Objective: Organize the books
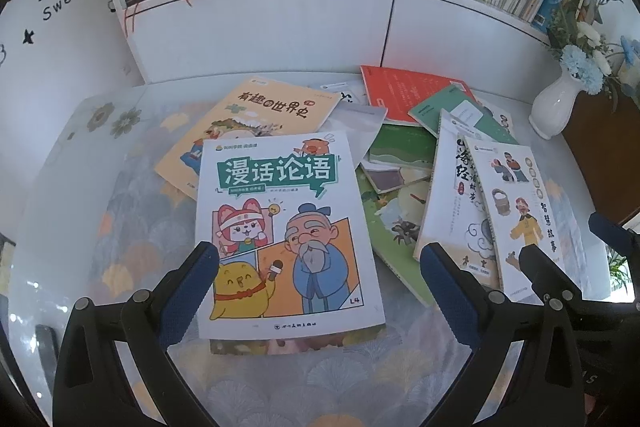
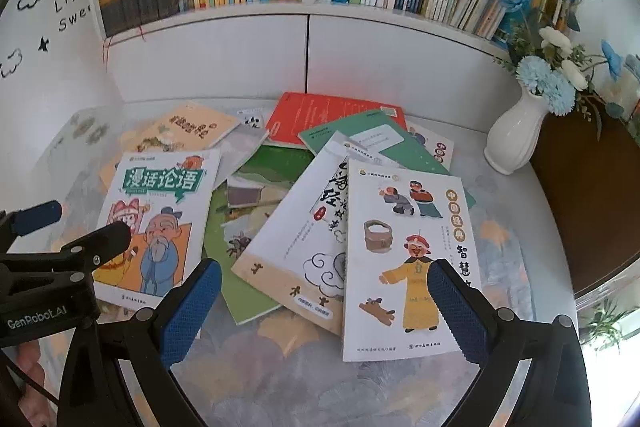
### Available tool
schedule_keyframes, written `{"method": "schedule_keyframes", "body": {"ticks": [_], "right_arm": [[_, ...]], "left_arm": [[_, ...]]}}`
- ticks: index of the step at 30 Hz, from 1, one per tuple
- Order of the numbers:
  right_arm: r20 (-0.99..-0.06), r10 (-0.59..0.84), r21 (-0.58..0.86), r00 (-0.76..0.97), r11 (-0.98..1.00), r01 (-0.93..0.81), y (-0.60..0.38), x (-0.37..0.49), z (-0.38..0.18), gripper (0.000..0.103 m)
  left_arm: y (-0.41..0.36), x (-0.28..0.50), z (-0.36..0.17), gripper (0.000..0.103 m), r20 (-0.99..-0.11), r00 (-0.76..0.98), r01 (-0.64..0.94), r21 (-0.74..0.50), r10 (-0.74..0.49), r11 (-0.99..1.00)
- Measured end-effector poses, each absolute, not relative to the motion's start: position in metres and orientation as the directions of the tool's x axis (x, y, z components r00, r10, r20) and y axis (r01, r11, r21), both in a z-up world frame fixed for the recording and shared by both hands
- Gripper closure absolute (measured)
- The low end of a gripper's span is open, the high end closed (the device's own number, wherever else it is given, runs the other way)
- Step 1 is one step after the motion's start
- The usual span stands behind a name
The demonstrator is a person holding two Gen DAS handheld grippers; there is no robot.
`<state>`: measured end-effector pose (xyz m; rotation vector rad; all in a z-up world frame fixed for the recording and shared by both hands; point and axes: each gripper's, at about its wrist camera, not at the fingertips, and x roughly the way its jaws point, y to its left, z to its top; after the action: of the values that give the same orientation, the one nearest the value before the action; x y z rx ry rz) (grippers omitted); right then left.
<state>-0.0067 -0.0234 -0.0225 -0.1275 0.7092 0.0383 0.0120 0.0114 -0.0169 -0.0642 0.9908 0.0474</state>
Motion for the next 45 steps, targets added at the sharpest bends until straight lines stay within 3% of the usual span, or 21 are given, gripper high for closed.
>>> {"method": "schedule_keyframes", "body": {"ticks": [45], "right_arm": [[-0.652, 0.035, -0.058, 0.758, 0.994, -0.096, -0.0251, -0.0027, -0.0273, 0.001]], "left_arm": [[0.0059, 0.016, -0.0262, 0.002, -0.841, 0.541, -0.049, -0.005, 0.022, 0.999]]}}
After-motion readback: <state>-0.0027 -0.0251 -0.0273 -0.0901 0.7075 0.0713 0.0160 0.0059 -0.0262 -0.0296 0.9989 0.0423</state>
